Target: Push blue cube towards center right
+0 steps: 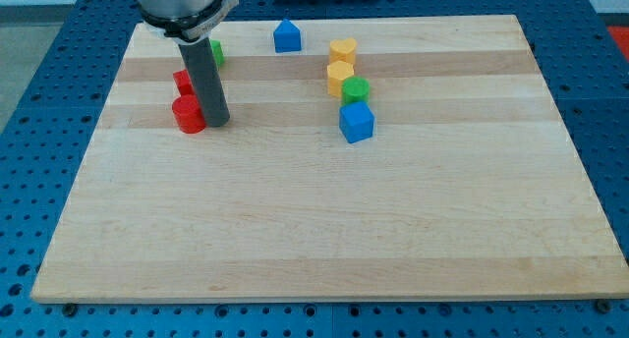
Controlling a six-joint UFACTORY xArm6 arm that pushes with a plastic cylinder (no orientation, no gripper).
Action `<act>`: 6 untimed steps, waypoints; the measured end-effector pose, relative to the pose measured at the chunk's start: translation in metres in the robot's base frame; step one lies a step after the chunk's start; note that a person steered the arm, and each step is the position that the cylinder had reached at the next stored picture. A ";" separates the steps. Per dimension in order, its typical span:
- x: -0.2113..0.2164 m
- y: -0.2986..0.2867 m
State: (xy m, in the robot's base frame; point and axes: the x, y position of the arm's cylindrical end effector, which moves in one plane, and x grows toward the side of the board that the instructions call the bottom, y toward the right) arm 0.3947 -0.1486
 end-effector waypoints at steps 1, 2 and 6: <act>0.000 -0.002; 0.003 0.039; -0.046 0.270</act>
